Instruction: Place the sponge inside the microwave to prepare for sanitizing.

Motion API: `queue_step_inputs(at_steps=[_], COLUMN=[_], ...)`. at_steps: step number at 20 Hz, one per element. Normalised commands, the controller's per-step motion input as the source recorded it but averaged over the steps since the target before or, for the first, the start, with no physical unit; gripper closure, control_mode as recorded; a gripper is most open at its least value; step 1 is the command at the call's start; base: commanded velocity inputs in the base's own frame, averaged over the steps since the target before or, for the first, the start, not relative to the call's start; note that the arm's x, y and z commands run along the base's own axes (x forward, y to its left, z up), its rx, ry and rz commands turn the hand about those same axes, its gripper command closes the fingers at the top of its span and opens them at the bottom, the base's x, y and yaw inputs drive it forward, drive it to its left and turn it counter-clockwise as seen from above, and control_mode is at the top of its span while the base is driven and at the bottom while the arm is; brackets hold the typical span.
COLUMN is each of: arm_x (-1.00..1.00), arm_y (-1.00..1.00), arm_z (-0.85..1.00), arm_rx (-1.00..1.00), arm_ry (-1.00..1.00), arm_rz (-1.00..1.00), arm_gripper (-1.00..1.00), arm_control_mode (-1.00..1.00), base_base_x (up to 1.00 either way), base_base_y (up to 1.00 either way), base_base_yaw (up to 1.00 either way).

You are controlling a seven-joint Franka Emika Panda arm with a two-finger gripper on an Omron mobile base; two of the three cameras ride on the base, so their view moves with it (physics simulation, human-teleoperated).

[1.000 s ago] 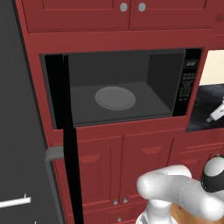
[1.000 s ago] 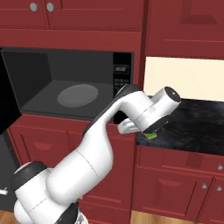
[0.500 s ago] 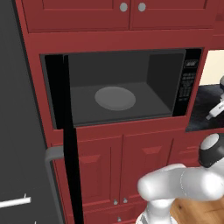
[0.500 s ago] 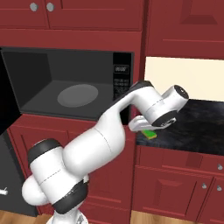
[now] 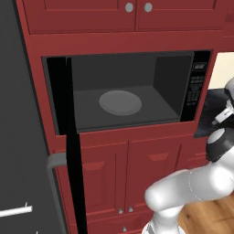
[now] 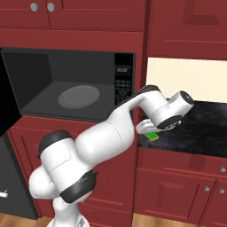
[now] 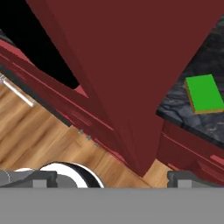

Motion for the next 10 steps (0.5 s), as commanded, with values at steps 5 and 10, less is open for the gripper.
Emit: queue_step_inputs(at_steps=[5, 10], arm_x=[0.42, 0.42], arm_y=[-0.04, -0.05], arm_z=[-0.18, -0.20], arm_rx=[0.00, 0.00], arm_ry=[0.13, 0.08], arm_rz=[0.00, 0.00], arm_gripper=[-1.00, -1.00], arm_control_mode=[-1.00, -1.00], base_base_x=[0.00, 0.00], base_base_y=[0.00, 0.00], base_base_yaw=[0.00, 0.00])
